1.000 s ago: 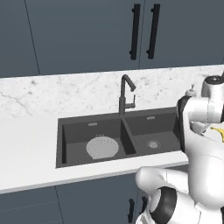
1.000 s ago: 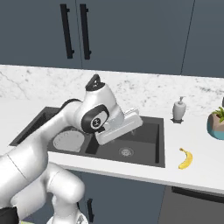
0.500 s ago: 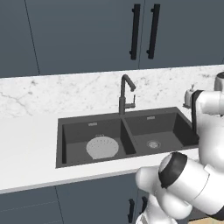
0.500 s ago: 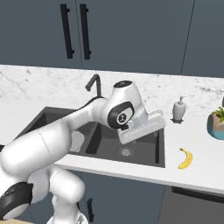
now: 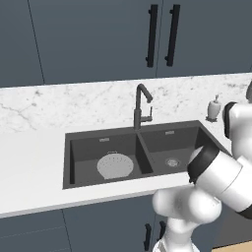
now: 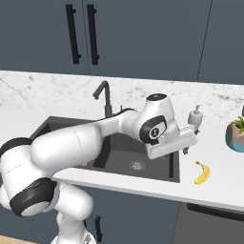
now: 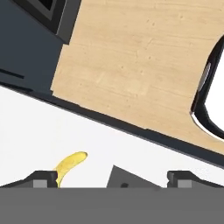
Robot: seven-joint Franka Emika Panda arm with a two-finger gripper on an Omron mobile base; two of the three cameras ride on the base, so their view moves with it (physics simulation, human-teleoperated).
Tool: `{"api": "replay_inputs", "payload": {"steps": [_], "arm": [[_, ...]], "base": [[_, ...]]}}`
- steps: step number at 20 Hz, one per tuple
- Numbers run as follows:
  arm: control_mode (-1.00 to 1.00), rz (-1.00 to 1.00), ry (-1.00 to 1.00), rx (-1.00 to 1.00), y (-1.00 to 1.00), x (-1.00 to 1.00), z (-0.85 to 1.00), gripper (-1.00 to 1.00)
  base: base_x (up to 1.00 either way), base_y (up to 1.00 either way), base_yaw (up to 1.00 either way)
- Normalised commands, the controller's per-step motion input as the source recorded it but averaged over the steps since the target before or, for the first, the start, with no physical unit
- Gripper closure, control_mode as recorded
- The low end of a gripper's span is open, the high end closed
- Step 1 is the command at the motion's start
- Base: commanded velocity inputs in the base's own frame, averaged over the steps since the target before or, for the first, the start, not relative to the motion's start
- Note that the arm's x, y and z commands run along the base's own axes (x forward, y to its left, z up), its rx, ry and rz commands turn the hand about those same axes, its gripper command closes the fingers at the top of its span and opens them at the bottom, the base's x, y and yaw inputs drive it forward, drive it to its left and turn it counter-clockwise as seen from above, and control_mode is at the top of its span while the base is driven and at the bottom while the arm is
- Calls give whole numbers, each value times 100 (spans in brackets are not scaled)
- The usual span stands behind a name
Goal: Put the colander in the sink, put the banana in the colander, and turn on the sink faucet and pour water over the colander.
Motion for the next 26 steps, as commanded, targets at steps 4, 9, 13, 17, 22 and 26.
{"api": "replay_inputs", "payload": {"steps": [4, 9, 13, 17, 22, 26], "arm": [[-100, -18, -8, 0, -29, 35, -43, -100], [-100, -16, -5, 0, -15, 42, -38, -100], [-100, -12, -3, 0, -8, 45, -37, -100], [-100, -10, -3, 0, -4, 43, -36, -100], [-100, -15, -2, 0, -32, 36, -40, -100], [-100, -18, -1, 0, -57, 23, -35, -100]], "base": [[0, 0, 0], [0, 0, 0], [0, 0, 0], [0, 0, 0], [0, 0, 0], [0, 0, 0]]}}
